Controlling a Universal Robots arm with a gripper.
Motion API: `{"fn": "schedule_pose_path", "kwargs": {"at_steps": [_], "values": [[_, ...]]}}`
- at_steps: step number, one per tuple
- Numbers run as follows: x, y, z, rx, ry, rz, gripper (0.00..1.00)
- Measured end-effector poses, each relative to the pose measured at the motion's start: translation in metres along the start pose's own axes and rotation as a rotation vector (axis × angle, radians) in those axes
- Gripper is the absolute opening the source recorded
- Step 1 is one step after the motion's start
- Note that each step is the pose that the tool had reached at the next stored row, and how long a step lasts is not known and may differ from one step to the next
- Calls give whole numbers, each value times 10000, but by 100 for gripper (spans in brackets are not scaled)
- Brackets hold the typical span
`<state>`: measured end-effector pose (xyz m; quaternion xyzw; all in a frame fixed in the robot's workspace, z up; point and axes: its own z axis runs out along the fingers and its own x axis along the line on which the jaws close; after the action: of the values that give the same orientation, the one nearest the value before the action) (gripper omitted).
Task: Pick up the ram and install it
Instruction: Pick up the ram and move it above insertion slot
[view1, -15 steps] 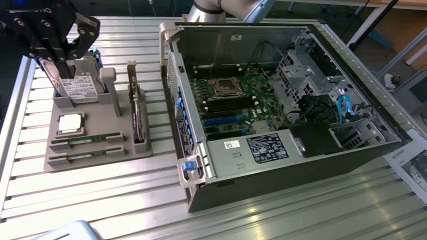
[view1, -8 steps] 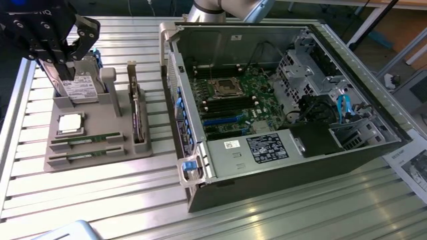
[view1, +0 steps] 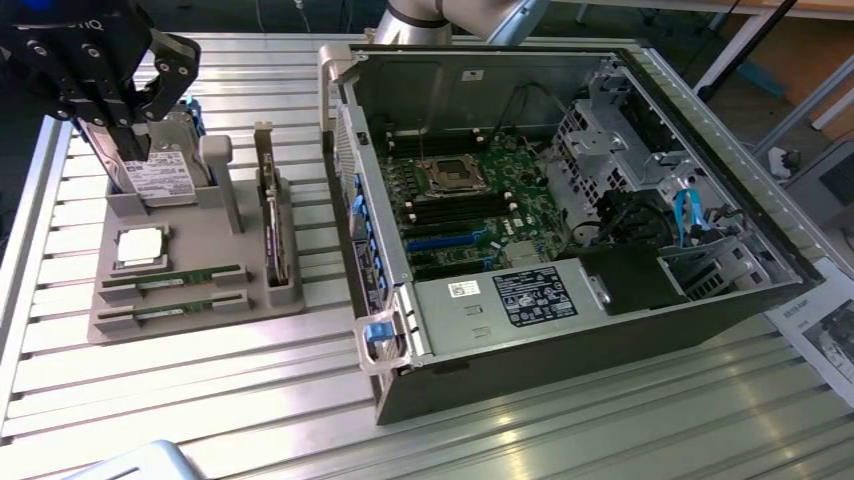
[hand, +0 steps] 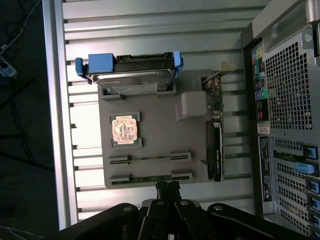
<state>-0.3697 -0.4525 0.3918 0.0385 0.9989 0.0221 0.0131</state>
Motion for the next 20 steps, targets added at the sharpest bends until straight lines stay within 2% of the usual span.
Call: {"fn": "schedule_pose_path", "kwargs": {"at_steps": [9, 20], "values": [[0, 0, 0, -8, 14, -322, 10], [0, 0, 0, -33, 61, -1362, 10]]}}
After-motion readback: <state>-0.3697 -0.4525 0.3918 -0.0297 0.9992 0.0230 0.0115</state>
